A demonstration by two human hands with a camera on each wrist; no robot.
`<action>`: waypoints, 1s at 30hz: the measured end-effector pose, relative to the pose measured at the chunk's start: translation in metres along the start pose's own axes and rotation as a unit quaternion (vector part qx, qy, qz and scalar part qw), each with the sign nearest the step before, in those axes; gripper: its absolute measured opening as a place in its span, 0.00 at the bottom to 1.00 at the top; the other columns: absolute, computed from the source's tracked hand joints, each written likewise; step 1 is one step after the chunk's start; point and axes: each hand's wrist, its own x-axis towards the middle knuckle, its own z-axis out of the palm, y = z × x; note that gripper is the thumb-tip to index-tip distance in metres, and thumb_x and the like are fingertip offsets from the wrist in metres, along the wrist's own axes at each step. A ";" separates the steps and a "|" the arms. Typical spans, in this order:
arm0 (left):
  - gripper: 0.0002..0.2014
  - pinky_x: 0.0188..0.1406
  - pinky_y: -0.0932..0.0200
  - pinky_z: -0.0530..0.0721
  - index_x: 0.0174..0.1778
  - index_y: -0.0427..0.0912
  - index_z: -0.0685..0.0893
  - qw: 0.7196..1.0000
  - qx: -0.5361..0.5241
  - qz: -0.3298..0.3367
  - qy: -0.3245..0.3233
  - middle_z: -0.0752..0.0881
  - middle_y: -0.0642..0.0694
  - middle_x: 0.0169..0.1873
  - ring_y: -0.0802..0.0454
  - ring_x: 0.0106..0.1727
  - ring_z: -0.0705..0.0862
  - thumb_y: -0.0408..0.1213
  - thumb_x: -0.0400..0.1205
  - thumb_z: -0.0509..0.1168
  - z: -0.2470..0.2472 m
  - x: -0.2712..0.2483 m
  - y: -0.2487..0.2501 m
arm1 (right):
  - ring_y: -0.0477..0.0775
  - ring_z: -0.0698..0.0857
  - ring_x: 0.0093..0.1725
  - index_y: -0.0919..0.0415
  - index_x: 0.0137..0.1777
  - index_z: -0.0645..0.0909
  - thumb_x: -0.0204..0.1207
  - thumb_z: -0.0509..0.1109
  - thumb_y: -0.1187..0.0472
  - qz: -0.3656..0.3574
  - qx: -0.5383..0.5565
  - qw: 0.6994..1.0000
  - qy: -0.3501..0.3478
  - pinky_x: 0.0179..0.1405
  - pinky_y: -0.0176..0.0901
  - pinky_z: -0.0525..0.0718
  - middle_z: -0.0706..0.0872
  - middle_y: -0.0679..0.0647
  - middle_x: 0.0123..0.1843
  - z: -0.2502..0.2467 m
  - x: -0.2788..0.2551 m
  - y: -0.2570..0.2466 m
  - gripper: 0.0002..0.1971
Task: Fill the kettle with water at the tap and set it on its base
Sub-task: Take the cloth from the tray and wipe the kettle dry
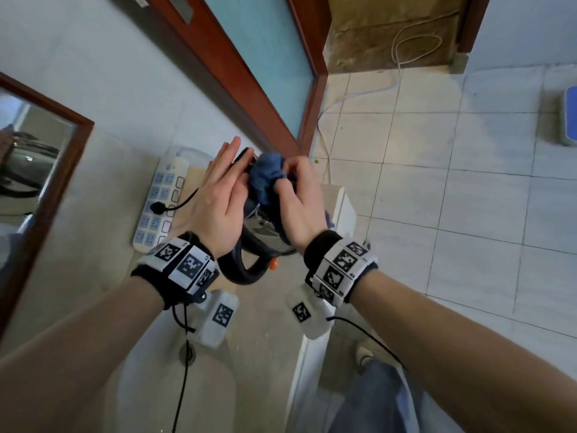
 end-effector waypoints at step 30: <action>0.26 0.86 0.45 0.55 0.83 0.36 0.63 0.996 0.054 -0.045 -0.055 0.58 0.44 0.86 0.50 0.88 0.52 0.33 0.86 0.49 -0.008 0.005 0.013 | 0.47 0.80 0.29 0.60 0.40 0.78 0.69 0.70 0.49 0.319 -0.159 0.748 -0.560 0.36 0.32 0.75 0.83 0.53 0.29 0.054 0.162 -0.010 0.13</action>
